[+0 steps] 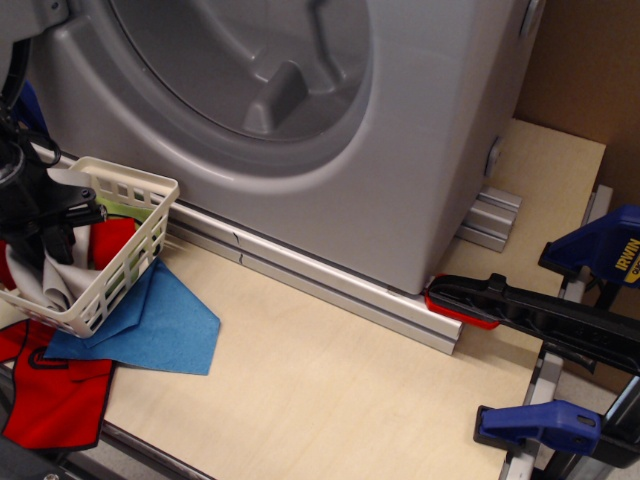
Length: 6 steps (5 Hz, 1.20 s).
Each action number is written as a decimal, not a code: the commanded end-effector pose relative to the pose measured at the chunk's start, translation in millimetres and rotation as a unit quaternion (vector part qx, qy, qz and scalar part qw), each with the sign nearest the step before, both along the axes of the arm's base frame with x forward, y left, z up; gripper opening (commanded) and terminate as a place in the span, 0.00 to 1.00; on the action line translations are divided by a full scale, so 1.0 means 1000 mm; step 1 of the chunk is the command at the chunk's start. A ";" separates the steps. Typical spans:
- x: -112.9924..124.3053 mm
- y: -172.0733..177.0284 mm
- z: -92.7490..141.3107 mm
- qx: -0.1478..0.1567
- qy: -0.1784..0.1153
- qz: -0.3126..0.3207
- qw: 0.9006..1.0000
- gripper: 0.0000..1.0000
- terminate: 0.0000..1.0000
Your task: Take clothes out of laundry machine
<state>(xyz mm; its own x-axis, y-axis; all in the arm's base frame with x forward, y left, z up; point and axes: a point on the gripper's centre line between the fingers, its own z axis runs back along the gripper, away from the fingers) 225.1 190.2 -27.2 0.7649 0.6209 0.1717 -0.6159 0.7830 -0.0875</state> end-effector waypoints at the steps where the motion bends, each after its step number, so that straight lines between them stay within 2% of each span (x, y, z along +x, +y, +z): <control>1: 0.004 0.002 0.038 0.028 -0.003 0.013 1.000 1.00 0.00; 2: 0.010 -0.003 0.049 0.033 0.019 0.008 0.999 1.00 0.00; 4: 0.035 -0.007 0.100 0.046 -0.017 -0.015 0.999 1.00 0.00; 5: 0.044 -0.010 0.126 0.060 -0.009 -0.047 0.997 1.00 0.00; 6: 0.044 -0.010 0.126 0.060 -0.009 -0.047 0.997 1.00 0.00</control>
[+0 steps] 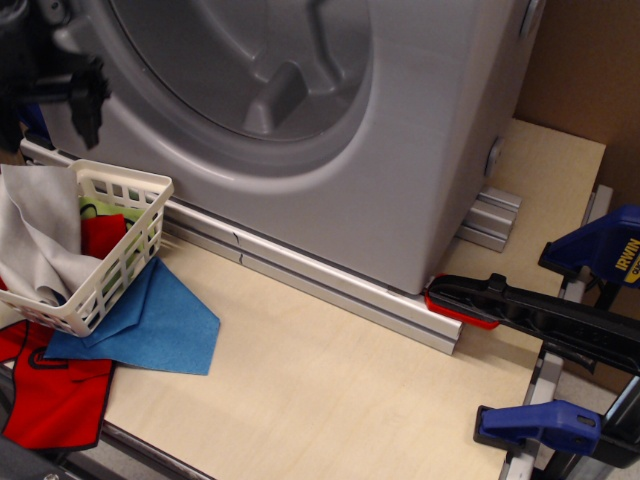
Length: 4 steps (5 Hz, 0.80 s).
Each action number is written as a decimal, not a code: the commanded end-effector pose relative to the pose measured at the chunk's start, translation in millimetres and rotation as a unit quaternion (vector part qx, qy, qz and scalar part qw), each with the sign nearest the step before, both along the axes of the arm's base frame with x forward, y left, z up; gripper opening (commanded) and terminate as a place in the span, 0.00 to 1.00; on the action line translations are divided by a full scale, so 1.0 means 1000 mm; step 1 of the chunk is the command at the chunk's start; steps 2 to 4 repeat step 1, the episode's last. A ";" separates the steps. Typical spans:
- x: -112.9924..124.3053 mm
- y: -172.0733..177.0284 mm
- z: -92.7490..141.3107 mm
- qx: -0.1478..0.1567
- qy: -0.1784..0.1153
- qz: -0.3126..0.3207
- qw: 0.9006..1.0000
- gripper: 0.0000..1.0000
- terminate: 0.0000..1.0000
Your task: Take clothes out of laundry machine
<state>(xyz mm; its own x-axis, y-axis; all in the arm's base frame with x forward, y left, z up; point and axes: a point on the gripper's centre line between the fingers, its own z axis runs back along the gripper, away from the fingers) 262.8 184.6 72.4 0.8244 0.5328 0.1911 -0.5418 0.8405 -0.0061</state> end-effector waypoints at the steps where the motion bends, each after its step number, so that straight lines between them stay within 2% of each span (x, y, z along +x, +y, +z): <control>1: 0.006 -0.004 0.026 0.020 -0.026 -0.002 0.999 1.00 1.00; 4: 0.006 -0.004 0.026 0.020 -0.026 -0.002 0.999 1.00 1.00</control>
